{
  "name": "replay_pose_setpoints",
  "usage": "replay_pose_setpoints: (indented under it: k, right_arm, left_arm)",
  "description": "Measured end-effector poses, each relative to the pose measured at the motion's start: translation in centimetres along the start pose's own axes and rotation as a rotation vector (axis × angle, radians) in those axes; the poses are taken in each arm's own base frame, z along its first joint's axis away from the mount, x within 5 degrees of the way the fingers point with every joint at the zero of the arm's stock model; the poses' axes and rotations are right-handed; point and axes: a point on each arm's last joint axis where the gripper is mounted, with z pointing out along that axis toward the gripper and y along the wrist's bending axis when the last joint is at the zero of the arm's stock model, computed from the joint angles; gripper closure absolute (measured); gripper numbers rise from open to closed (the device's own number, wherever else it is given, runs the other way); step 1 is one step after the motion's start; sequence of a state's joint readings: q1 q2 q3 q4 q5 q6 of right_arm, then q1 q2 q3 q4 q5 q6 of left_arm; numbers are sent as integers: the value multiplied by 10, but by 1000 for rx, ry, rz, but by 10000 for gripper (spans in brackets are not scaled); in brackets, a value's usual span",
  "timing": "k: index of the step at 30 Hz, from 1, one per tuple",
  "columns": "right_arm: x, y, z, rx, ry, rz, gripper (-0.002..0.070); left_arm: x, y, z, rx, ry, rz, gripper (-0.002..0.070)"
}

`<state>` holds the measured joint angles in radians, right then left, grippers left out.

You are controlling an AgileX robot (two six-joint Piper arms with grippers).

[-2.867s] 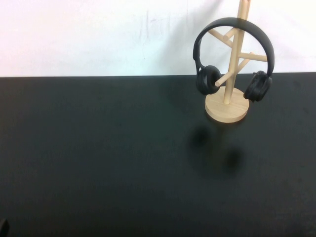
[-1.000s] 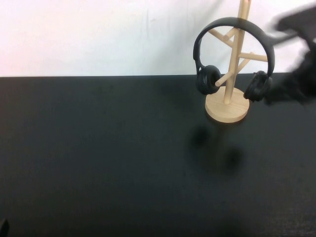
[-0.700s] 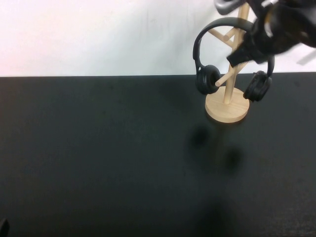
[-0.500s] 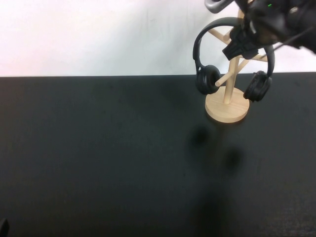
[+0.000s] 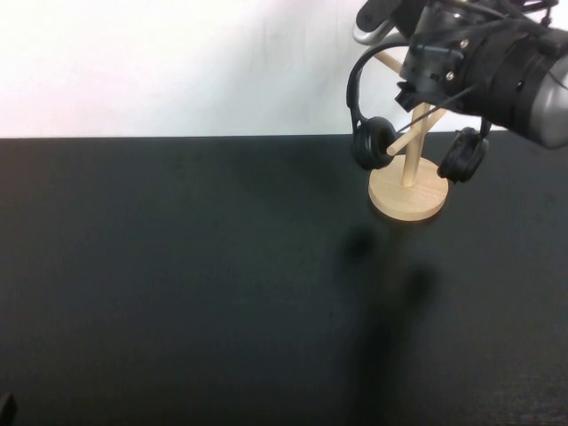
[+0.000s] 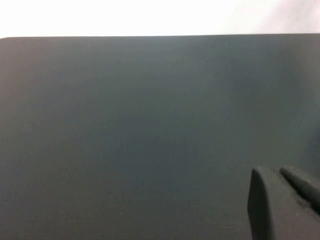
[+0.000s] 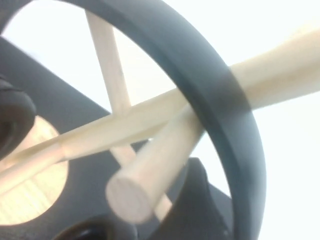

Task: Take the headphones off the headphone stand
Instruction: Pick up the headphones from the headphone stand

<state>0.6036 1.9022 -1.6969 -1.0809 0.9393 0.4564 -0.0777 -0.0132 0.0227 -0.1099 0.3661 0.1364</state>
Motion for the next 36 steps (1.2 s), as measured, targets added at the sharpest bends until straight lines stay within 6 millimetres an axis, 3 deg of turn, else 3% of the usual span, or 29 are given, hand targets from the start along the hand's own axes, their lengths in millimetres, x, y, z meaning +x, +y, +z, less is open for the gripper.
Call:
replay_pose_setpoints:
  k: [11, 21, 36]
  right_arm:
    - [10, 0, 36, 18, 18, -17, 199]
    - [6, 1, 39, -7, -39, -10, 217]
    - [9, 1, 40, 3, -16, -12, 587]
  left_arm:
    - [0, 0, 0, 0, 0, 0, 678]
    - [0, 0, 0, 0, 0, 0, 678]
    - [0, 0, 0, 0, 0, 0, 678]
